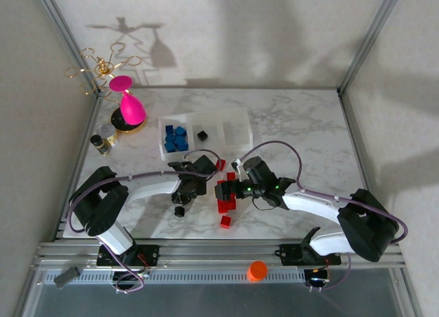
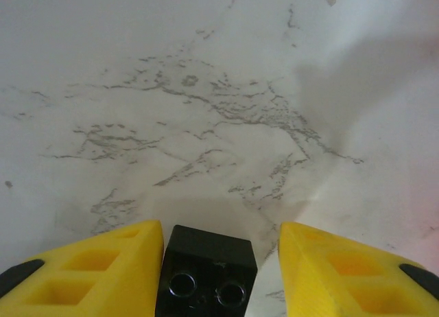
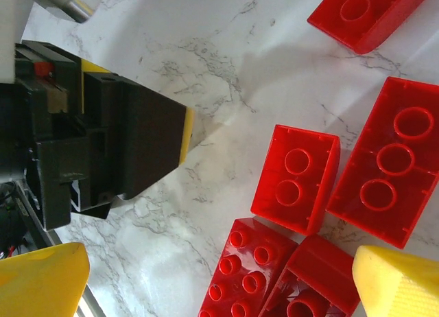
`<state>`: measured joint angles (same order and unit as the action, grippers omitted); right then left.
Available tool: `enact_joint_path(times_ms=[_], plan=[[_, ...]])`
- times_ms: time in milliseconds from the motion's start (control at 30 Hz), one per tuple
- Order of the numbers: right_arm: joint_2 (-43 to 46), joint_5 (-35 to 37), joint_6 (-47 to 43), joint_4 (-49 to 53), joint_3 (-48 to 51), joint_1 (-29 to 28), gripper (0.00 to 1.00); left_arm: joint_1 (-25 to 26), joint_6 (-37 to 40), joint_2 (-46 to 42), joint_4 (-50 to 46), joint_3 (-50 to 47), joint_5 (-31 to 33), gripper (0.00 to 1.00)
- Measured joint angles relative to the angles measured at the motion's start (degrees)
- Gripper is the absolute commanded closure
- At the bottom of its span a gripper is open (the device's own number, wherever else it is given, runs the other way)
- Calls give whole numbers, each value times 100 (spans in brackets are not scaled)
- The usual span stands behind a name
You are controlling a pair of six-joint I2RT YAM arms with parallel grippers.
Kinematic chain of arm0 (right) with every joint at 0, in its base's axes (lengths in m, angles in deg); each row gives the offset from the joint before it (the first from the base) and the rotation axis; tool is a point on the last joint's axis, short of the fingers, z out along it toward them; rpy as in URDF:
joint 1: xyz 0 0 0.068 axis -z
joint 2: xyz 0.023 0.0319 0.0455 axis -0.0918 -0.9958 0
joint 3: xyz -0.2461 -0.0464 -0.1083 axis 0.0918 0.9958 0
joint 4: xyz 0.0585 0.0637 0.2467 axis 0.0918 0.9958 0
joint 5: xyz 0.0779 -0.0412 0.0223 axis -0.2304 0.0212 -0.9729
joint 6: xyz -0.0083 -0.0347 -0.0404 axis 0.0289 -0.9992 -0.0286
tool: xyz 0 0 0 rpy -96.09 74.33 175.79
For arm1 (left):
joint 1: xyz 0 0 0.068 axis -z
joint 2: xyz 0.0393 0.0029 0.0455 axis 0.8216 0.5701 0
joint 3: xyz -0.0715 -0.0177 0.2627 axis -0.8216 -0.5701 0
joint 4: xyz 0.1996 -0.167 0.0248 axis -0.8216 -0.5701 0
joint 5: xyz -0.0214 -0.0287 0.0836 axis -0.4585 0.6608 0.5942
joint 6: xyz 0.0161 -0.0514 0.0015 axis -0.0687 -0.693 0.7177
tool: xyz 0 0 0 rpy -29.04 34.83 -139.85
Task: Sort the legos into containers by color
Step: Pick up the lego from the middle-left of the table.
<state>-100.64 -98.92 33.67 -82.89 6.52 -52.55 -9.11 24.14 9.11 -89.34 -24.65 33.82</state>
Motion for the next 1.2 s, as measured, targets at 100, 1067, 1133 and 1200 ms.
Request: enact_joint_path(times_ms=[100, 1067, 1133, 1200], plan=[[0, 0, 0, 9, 0, 0, 1, 31, 2, 90, 7, 2, 4, 54], [428, -199, -2, 157, 0, 758, 1, 70, 63, 85, -315, 942, 223, 65], [525, -260, -4, 166, -2, 1034, 1, 46, 109, 90, -369, 1276, 308, 65], [581, -341, -4, 199, -33, 1292, 1, -4, 173, 142, -439, 1698, 400, 65]])
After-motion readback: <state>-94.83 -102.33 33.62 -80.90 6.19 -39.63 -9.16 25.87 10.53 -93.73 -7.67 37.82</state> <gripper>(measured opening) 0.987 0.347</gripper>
